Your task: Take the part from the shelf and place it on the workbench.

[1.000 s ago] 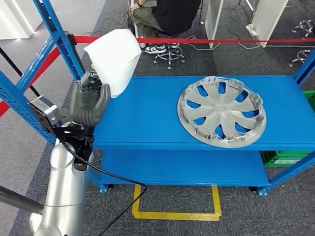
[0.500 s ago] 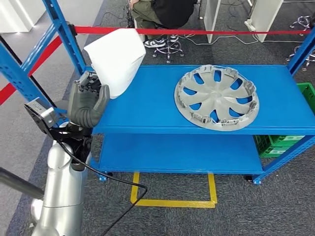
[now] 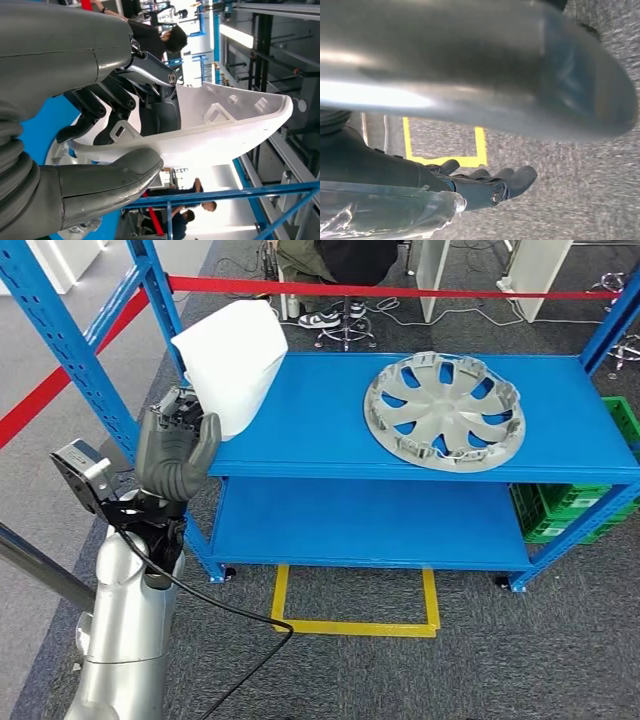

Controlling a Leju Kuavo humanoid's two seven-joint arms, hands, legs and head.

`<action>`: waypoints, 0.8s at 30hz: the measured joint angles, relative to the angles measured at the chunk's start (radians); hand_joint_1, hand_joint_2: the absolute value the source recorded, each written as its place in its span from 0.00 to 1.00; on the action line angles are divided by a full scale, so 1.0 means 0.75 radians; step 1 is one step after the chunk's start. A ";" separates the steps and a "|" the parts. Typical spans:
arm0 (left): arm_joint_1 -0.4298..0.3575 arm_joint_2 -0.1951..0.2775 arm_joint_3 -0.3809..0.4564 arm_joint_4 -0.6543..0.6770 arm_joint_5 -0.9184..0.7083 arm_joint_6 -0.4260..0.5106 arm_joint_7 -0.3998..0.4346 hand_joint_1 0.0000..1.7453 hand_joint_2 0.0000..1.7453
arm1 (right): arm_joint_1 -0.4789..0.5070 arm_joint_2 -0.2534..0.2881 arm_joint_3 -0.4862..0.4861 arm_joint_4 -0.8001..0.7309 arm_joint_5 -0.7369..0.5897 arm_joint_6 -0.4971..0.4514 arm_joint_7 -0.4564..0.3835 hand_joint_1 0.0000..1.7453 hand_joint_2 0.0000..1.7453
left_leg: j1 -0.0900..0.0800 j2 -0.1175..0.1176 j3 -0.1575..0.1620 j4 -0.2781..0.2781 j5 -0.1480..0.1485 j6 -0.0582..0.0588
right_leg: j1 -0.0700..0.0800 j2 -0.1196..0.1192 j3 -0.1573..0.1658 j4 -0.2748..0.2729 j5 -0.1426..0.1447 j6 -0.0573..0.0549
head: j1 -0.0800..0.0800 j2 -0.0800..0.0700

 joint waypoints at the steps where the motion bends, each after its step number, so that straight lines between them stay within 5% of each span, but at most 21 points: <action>1: 0.000 0.000 0.000 -0.001 0.001 -0.001 0.000 1.00 1.00 | 0.000 0.000 0.000 0.000 0.000 0.000 -0.001 0.00 0.00 | 0.000 0.000 0.000 -0.005 0.013 -0.008 | 0.003 0.001 0.006 -0.020 -0.002 -0.011 | -0.001 0.000; 3: 0.001 0.002 0.001 -0.001 0.004 -0.001 -0.001 1.00 1.00 | 0.003 0.000 0.000 -0.001 -0.001 0.000 -0.001 0.00 0.00 | 0.002 -0.001 -0.005 -0.009 0.024 -0.024 | 0.001 -0.001 -0.014 -0.020 0.022 -0.035 | 0.001 0.000; 5: 0.002 0.005 0.002 -0.001 0.006 -0.001 -0.001 1.00 1.00 | 0.004 0.000 -0.002 -0.003 -0.002 0.000 -0.001 0.00 0.00 | 0.006 -0.002 -0.032 0.053 -0.065 -0.040 | -0.005 -0.006 -0.043 -0.025 0.059 -0.055 | -0.007 0.000; 7: 0.002 0.008 0.003 -0.002 0.008 -0.001 -0.001 1.00 1.00 | 0.004 0.000 -0.003 -0.005 -0.001 0.005 0.000 0.00 0.00 | 0.012 -0.002 -0.074 0.214 -0.218 -0.056 | -0.005 -0.008 -0.084 -0.024 0.097 -0.062 | -0.014 0.000; 8: 0.002 0.008 0.004 -0.001 0.009 -0.001 -0.001 1.00 1.00 | 0.006 0.000 -0.003 -0.006 0.003 0.013 0.002 0.00 0.00 | 0.015 -0.002 -0.087 0.299 -0.264 -0.061 | -0.006 -0.009 -0.107 -0.024 0.114 -0.061 | -0.014 0.000; 10: 0.003 0.009 0.004 -0.001 0.017 -0.001 -0.003 1.00 1.00 | 0.008 0.000 -0.003 -0.005 0.018 0.041 0.001 0.00 0.00 | 0.019 -0.001 -0.067 0.379 -0.259 -0.067 | -0.008 -0.010 -0.152 -0.022 0.148 -0.054 | -0.014 0.000; 12: 0.000 0.009 0.005 -0.001 0.027 -0.001 -0.006 1.00 1.00 | 0.009 0.001 0.004 0.000 0.017 0.068 -0.007 0.00 0.00 | 0.023 -0.002 0.041 0.288 -0.200 -0.070 | -0.013 -0.010 -0.191 -0.021 0.180 -0.044 | -0.014 0.000; 15: -0.009 0.008 0.005 0.000 0.042 -0.004 -0.014 1.00 1.00 | 0.008 0.003 0.020 0.013 -0.029 0.107 -0.020 0.00 0.00 | 0.024 -0.004 0.239 0.030 -0.228 -0.056 | -0.013 -0.006 -0.225 -0.020 0.223 -0.020 | -0.015 0.000; 18: -0.010 0.008 0.007 0.006 0.057 -0.004 -0.024 1.00 1.00 | 0.014 0.006 0.024 0.029 -0.053 0.123 -0.025 0.00 0.00 | 0.016 -0.002 0.247 -0.019 -0.227 -0.018 | -0.018 -0.006 -0.234 -0.035 0.256 0.007 | -0.015 0.000; 20: -0.011 0.007 0.008 0.008 0.064 -0.004 -0.026 1.00 1.00 | 0.021 0.008 0.026 0.036 -0.055 0.123 -0.025 0.00 0.00 | 0.017 0.001 0.222 -0.021 -0.197 0.005 | -0.021 -0.007 -0.258 0.014 0.188 0.016 | -0.011 0.000; 22: -0.011 0.006 0.009 0.009 0.069 -0.003 -0.027 1.00 1.00 | 0.022 0.010 0.028 0.041 -0.052 0.123 -0.025 0.00 0.00 | 0.015 0.001 0.187 -0.021 -0.166 0.019 | -0.019 -0.008 -0.303 0.171 0.050 0.020 | -0.005 0.000; 24: -0.009 0.007 0.011 0.009 0.072 -0.003 -0.027 1.00 1.00 | 0.021 0.011 0.030 0.043 -0.049 0.122 -0.024 0.00 0.00 | 0.010 0.001 0.145 -0.019 -0.132 0.023 | -0.015 -0.008 -0.326 0.334 -0.019 0.020 | -0.003 0.000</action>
